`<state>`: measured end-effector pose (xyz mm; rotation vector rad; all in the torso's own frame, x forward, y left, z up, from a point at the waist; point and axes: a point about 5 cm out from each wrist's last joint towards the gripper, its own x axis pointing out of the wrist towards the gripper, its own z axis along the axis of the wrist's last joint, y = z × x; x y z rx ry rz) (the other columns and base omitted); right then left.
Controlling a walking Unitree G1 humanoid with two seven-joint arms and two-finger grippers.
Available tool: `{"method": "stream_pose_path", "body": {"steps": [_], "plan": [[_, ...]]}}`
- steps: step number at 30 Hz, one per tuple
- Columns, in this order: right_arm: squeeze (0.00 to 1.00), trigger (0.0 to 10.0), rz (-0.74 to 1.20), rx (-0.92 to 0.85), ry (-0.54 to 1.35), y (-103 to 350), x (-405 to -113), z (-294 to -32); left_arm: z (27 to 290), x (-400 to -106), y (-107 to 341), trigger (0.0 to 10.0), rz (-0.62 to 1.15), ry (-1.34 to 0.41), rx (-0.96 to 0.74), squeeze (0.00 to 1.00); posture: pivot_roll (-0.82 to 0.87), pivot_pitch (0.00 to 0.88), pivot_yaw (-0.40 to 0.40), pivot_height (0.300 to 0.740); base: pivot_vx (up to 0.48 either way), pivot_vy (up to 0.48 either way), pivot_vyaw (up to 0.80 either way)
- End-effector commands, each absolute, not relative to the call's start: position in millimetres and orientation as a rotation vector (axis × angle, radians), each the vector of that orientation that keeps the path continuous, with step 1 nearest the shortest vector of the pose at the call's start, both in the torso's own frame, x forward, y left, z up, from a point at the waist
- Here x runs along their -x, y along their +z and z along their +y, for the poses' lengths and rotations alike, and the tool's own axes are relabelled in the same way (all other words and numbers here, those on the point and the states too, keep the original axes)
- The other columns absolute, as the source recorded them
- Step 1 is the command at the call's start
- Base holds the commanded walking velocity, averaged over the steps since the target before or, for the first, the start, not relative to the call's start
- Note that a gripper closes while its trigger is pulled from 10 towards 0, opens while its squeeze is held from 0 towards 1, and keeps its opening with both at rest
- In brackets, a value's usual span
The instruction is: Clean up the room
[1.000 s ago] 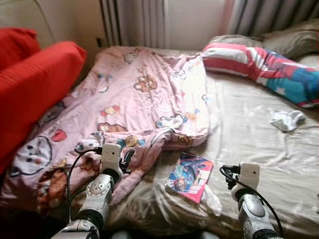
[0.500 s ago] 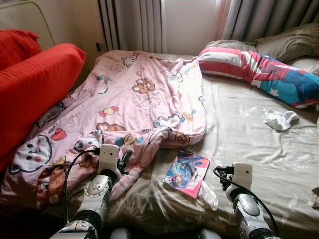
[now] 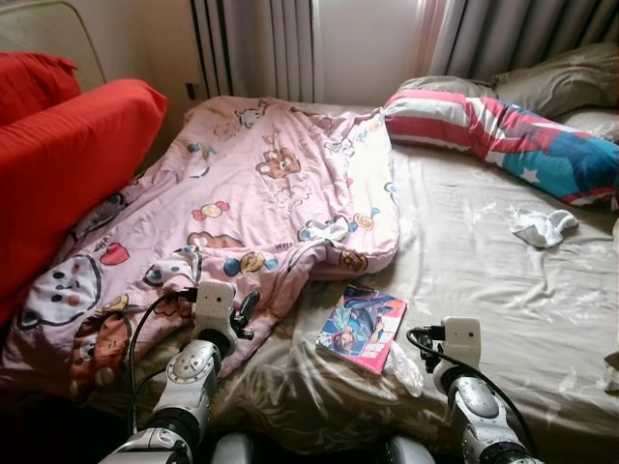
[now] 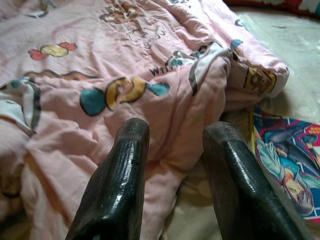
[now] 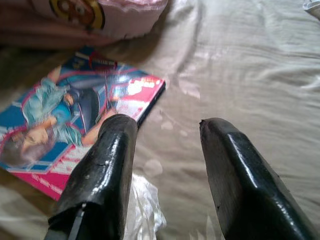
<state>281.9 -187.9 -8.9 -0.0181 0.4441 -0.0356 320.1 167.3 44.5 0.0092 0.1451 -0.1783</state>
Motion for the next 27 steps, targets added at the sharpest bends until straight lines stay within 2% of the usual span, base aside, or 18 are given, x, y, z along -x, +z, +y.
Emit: {"method": "stream_pose_path", "body": {"steps": [1, 8, 12, 13, 14, 20, 21, 22, 23, 24, 25, 27], "plan": [[0.0, 10.0, 0.467, 0.026, -0.026, -10.0, -283.0, -184.4, 166.3, -321.1, 45.7, 10.0, 0.142, -0.188, -0.009, 0.0, 0.01, 0.0, -0.007, 0.58, 0.0, 0.0, 0.0], [0.0, 10.0, 0.553, 0.024, 0.011, -16.7, -280.3, -179.4, 164.2, -322.9, 48.3, 10.0, 0.133, -0.2, -0.004, 0.0, 0.02, 0.0, -0.002, 0.58, 0.0, 0.0, 0.0], [0.0, 10.0, 0.588, -0.07, -0.046, -13.9, -286.1, -182.3, 162.6, -324.5, 50.2, 10.0, 0.128, -0.21, -0.008, 0.0, 0.03, 0.0, 0.003, 0.58, 0.0, 0.0, 0.0], [0.46, 10.0, 0.604, -0.076, -0.046, -12.9, -288.0, -182.6, 162.9, -324.9, 50.7, 10.0, 0.127, -0.211, -0.009, 0.0, 0.03, 0.0, 0.009, 0.58, 0.0, 0.0, 0.0], [1.0, 10.0, 0.628, -0.074, -0.031, -13.1, -288.7, -182.1, 163.0, -325.3, 51.2, 10.0, 0.127, -0.211, -0.01, 0.0, 0.03, 0.0, 0.01, 0.58, 0.0, 0.0, 0.0], [1.0, 10.0, 0.621, 0.02, 0.013, -4.9, -297.1, -186.2, 166.3, -328.6, 56.9, 10.0, 0.111, -0.225, -0.02, 0.0, 0.03, 0.048, 0.038, 0.58, 0.0, 0.0, 0.0], [0.79, 10.0, 0.618, 0.029, 0.021, -3.6, -298.4, -186.0, 166.2, -329.8, 58.3, 10.0, 0.109, -0.227, -0.019, 0.0, 0.03, 0.048, 0.038, 0.58, 0.0, 0.0, 0.0], [0.79, 10.0, 0.618, 0.029, 0.021, -3.6, -298.4, -186.0, 166.2, -329.8, 58.3, 10.0, 0.109, -0.227, -0.019, 0.0, 0.03, 0.048, 0.038, 0.58, 0.0, 0.0, 0.0], [0.64, 10.0, 0.618, 0.043, 0.032, -3.1, -299.0, -185.5, 166.3, -330.6, 59.8, 10.0, 0.104, -0.23, -0.018, 0.0, 0.03, 0.061, 0.043, 0.58, 0.0, 0.0, 0.0], [0.64, 10.0, 0.618, 0.045, 0.034, -3.1, -299.0, -185.4, 166.3, -330.7, 60.0, 10.0, 0.103, -0.23, -0.018, 0.0, 0.03, 0.061, 0.043, 0.58, 0.0, 0.0, 0.0], [0.0, 10.0, 0.618, 0.05, 0.04, -2.7, -299.7, -183.6, 165.5, -331.6, 61.3, 10.0, 0.1, -0.236, -0.02, 0.0, 0.03, 0.077, 0.045, 0.58, 0.0, 0.0, 0.0], [0.0, 10.0, 0.611, 0.059, 0.061, -0.6, -302.6, -178.1, 161.3, -336.1, 67.1, 10.0, 0.085, -0.252, -0.024, 0.0, 0.03, 0.093, 0.044, 0.58, 0.0, 0.0, 0.0]]}}
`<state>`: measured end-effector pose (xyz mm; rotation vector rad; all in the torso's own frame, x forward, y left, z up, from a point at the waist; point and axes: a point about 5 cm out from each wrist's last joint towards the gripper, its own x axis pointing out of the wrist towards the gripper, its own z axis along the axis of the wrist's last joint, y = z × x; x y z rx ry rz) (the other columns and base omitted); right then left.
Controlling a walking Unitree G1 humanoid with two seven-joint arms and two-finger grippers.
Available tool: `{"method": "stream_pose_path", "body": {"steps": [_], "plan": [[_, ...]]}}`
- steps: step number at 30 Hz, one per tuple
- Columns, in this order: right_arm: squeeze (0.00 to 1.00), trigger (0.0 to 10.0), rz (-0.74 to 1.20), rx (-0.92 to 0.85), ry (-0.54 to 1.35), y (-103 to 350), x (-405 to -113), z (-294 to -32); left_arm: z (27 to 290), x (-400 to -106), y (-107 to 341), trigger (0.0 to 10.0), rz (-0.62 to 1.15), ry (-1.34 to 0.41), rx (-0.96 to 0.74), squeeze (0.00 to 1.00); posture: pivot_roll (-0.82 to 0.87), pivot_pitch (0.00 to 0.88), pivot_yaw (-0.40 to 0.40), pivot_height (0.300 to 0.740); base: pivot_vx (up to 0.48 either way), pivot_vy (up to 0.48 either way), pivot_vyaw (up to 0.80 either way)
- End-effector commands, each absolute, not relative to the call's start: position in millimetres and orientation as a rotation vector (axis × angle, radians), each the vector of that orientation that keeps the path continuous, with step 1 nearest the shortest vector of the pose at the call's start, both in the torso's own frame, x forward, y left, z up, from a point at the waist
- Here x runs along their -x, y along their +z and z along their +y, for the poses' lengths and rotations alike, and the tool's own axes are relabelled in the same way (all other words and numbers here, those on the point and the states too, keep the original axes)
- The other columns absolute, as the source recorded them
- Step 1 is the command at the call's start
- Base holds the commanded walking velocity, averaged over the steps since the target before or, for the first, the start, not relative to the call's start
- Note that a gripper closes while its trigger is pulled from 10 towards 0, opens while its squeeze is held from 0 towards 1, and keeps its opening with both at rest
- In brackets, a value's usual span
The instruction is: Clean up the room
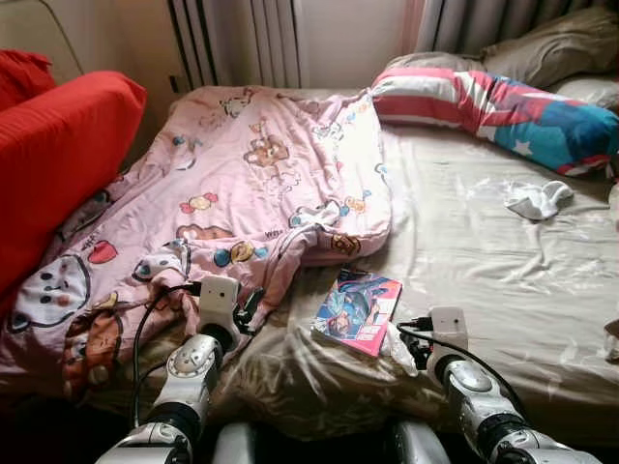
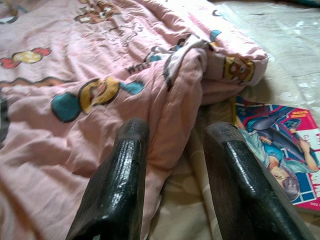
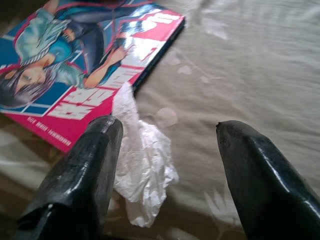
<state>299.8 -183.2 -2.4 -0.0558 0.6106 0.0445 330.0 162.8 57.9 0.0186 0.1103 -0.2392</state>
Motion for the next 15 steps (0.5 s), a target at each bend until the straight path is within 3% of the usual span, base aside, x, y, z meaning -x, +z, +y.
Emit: {"method": "stream_pose_path", "body": {"steps": [1, 15], "plan": [[0.0, 10.0, 0.609, 0.068, 0.072, 0.0, -303.3, -177.1, 160.1, -337.5, 69.4, 10.0, 0.076, -0.253, -0.019, 0.0, 0.03, 0.106, 0.041, 0.58, 0.0, 0.0, 0.0], [0.0, 10.0, 0.505, 0.088, 0.147, 11.2, -311.8, -166.6, 143.7, -342.6, 92.3, 10.0, -0.059, -0.281, 0.028, 0.0, 0.06, 0.185, 0.013, 0.58, 0.0, 0.0, 0.0]]}}
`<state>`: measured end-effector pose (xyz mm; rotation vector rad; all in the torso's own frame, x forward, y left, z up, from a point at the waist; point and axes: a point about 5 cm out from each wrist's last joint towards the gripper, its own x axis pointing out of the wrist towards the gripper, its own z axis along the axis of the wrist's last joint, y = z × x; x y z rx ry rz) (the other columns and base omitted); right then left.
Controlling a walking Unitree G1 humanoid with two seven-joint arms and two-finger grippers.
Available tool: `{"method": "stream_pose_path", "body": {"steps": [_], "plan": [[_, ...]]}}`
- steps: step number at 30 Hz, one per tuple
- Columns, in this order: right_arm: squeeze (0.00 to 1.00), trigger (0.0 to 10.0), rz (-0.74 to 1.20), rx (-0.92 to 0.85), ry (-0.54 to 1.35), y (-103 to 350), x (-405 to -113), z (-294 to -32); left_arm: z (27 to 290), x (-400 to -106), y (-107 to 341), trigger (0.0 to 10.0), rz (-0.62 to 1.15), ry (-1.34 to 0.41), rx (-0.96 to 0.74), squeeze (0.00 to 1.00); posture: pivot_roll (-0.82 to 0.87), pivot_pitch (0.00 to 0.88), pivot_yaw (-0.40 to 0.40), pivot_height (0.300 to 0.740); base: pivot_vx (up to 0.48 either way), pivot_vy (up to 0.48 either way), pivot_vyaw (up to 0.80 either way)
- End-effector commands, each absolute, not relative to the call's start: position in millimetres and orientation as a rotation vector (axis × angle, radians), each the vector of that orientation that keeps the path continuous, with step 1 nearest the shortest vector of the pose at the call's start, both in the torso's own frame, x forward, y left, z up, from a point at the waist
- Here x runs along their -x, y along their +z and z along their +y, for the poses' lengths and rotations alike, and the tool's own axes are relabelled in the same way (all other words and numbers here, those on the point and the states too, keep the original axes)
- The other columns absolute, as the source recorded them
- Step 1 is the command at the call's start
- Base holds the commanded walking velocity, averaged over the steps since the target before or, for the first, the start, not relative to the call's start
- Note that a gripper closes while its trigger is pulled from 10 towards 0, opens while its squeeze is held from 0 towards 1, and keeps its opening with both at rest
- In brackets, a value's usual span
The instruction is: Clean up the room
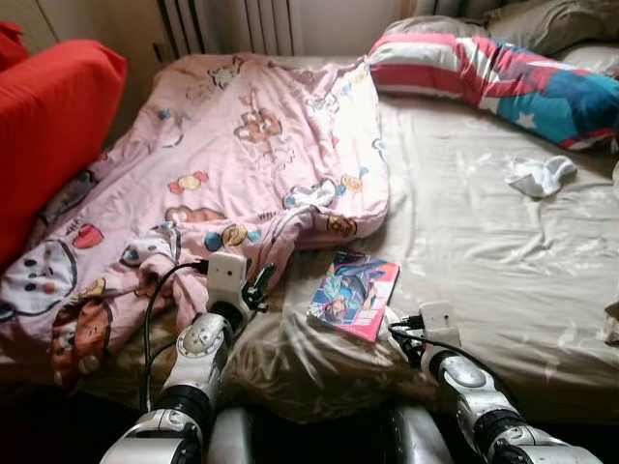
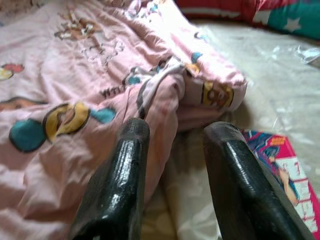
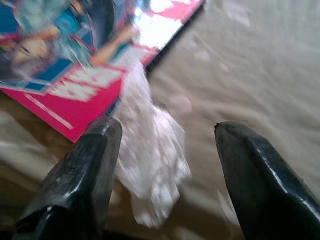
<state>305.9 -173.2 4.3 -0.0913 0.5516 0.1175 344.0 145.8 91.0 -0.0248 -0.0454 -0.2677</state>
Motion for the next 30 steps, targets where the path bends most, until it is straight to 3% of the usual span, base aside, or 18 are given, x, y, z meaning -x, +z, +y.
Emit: {"method": "stream_pose_path", "body": {"steps": [1, 18, 26, 27, 28, 29, 30], "plan": [[0.0, 10.0, 0.505, 0.088, 0.147, 11.2, -311.8, -166.6, 143.7, -342.6, 92.3, 10.0, -0.059, -0.281, 0.028, 0.0, 0.06, 0.185, 0.013, 0.58, 0.0, 0.0, 0.0], [0.0, 10.0, 0.473, 0.082, 0.153, 13.6, -313.6, -159.8, 144.3, -308.9, 75.2, 10.0, -0.042, -0.268, 0.031, 0.0, 0.07, 0.279, -0.001, 0.58, 0.0, 0.0, 0.0], [0.0, 10.0, 0.473, 0.08, 0.152, 13.6, -313.6, -159.7, 144.6, -307.4, 74.9, 10.0, -0.041, -0.268, 0.03, 0.0, 0.07, 0.28, -0.001, 0.58, 0.0, 0.0, 0.0], [0.0, 5.3, 0.485, 0.085, 0.146, 12.2, -312.6, -160.8, 144.0, -302.8, 72.1, 10.0, -0.034, -0.271, 0.021, 0.0, 0.08, 0.297, 0.003, 0.58, 0.0, 0.0, 0.0], [0.0, 5.3, 0.494, 0.09, 0.142, 11.1, -311.9, -161.6, 143.5, -299.4, 70.2, 10.0, -0.028, -0.274, 0.014, 0.0, 0.08, 0.297, 0.003, 0.58, 0.0, 0.0, 0.0], [0.0, 0.7, 0.499, 0.093, 0.137, 10.8, -311.8, -162.4, 142.7, -297.0, 68.8, 10.0, -0.024, -0.277, 0.009, 0.0, 0.08, 0.297, 0.003, 0.58, 0.0, 0.0, 0.0], [0.0, 0.7, 0.499, 0.093, 0.137, 10.8, -311.8, -162.4, 142.7, -297.0, 68.8, 10.0, -0.024, -0.277, 0.009, 0.0, 0.08, 0.297, 0.003, 0.58, 0.0, 0.0, 0.0]]}}
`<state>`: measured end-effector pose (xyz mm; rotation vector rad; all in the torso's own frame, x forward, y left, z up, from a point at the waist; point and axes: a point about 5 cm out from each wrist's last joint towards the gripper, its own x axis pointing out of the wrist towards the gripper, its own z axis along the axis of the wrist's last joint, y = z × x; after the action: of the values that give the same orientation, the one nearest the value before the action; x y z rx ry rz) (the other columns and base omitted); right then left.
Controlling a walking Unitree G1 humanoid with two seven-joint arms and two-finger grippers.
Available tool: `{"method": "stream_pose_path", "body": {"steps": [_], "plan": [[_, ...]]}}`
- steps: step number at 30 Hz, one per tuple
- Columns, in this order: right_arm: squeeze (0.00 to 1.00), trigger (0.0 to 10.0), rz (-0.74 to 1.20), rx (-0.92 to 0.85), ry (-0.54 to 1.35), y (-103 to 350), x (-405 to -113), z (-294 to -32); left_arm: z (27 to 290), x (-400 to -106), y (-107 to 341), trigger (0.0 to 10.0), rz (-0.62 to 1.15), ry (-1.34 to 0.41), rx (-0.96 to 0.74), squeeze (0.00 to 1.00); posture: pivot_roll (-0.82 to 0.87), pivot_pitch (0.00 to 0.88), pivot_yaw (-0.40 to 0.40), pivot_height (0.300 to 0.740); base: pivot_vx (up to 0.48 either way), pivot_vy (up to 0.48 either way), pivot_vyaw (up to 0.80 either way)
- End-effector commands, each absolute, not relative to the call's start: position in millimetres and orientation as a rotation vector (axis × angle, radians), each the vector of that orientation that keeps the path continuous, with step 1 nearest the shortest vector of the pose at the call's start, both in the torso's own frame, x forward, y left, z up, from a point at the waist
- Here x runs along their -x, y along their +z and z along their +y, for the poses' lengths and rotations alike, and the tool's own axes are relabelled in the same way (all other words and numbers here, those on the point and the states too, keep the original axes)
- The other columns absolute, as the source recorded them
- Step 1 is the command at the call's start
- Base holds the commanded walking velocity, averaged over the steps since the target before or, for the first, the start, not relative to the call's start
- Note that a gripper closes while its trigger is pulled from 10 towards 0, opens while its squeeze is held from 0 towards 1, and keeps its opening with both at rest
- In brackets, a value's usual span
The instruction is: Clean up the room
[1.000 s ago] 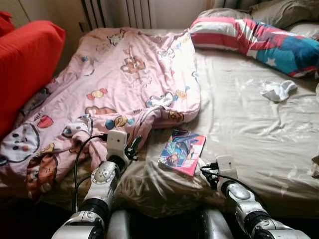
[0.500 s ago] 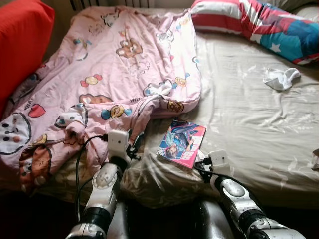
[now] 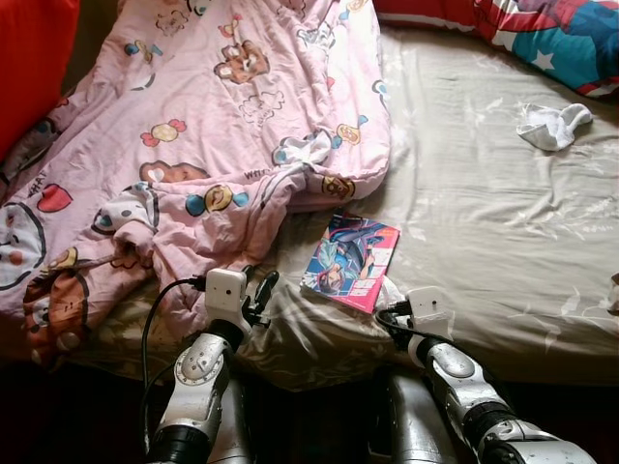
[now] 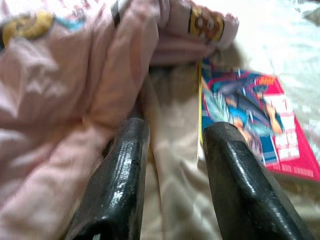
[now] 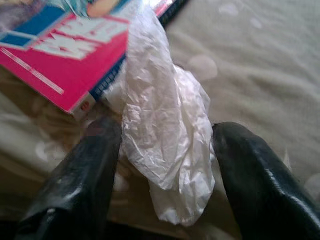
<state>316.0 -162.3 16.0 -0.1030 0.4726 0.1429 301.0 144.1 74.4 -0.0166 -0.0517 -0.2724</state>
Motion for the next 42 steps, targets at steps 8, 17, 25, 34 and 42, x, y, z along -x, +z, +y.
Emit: {"method": "stream_pose_path", "body": {"steps": [8, 17, 25, 34, 42], "plan": [[0.0, 0.0, 0.516, 0.116, 0.152, 10.4, -312.3, -160.5, 139.3, -295.3, 69.4, 10.0, 0.002, -0.277, 0.005, 0.0, 0.08, 0.291, 0.008, 0.58, 0.0, 0.0, 0.0], [0.0, 0.0, 0.519, 0.104, 0.137, 8.7, -310.3, -164.0, 138.3, -295.2, 69.2, 10.0, 0.01, -0.273, 0.004, 0.0, 0.07, 0.289, 0.008, 0.58, 0.0, 0.0, 0.0], [0.0, 0.0, 0.519, 0.089, 0.116, 6.4, -307.6, -166.5, 136.8, -295.6, 65.5, 10.0, 0.035, -0.273, -0.001, 0.0, 0.06, 0.278, 0.011, 0.58, 0.0, 0.0, 0.0], [0.0, 0.0, 0.508, 0.082, 0.102, 6.3, -307.1, -167.1, 140.6, -295.4, 57.5, 10.0, 0.072, -0.261, -0.008, 0.0, 0.06, 0.26, 0.015, 0.58, 0.0, 0.0, 0.0], [0.0, 0.0, 0.442, 0.053, 0.071, 14.1, -312.1, -170.9, 150.6, -298.5, 50.7, 10.0, 0.107, -0.238, -0.027, 0.0, 0.05, 0.227, 0.02, 0.58, 0.0, 0.0, 0.0]]}}
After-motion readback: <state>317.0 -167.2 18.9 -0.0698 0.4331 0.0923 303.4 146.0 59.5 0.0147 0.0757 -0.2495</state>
